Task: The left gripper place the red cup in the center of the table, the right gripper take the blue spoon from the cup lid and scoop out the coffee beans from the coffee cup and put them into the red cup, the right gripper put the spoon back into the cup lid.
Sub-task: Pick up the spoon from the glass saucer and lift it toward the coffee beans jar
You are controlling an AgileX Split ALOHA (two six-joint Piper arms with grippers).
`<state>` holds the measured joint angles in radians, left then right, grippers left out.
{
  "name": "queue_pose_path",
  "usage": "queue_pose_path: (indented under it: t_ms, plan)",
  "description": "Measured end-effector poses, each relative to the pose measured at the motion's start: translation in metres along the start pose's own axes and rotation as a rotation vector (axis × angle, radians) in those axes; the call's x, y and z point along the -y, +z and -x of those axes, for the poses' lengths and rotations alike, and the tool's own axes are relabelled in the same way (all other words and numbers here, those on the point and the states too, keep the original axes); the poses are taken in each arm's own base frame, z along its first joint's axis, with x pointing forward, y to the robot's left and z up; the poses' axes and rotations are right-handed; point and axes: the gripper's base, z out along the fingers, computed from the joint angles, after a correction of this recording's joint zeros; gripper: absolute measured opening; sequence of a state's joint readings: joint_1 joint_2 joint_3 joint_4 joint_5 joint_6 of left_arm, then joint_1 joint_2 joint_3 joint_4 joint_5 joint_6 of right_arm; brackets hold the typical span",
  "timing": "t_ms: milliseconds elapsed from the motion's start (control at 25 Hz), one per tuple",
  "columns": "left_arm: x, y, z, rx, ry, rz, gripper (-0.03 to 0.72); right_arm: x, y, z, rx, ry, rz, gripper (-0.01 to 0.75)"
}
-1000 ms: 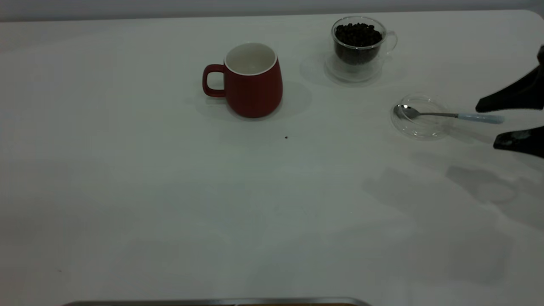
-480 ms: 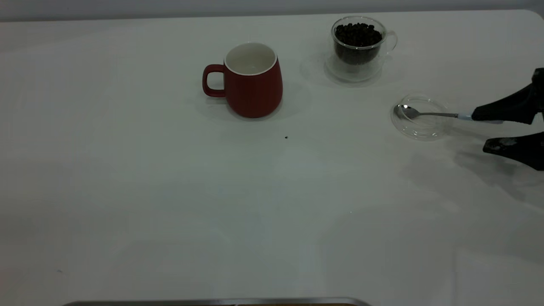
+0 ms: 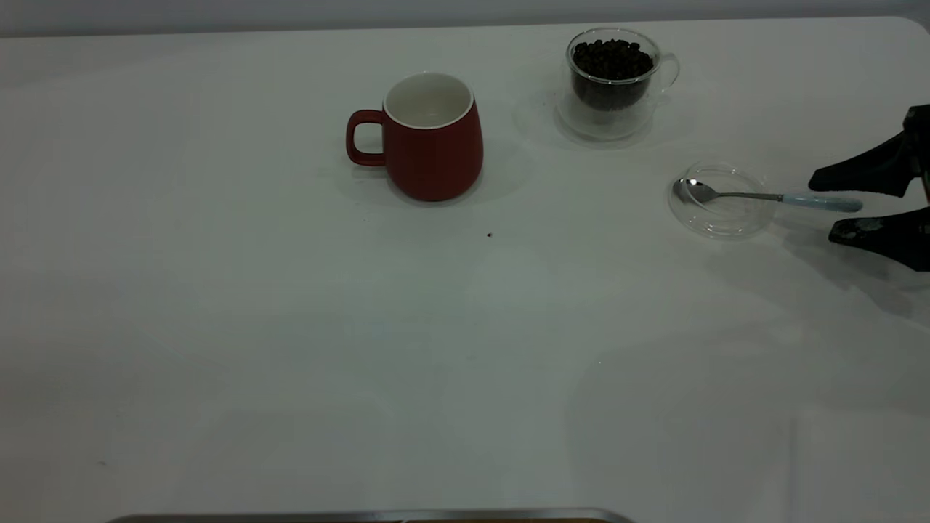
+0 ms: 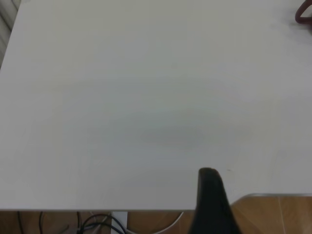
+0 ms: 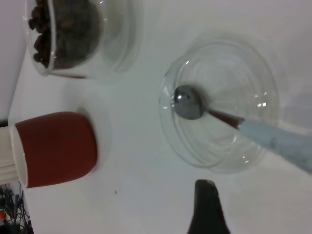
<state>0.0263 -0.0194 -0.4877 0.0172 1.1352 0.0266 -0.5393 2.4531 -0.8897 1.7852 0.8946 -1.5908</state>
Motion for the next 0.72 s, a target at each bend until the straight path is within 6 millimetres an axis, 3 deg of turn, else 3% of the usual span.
queue_pose_path:
  t_ms: [720]
  plan:
    - [0.0,0.0,0.0,0.0,0.0,0.0,0.577,0.005,0.005,0.014,0.031,-0.023,-0.019,0.576]
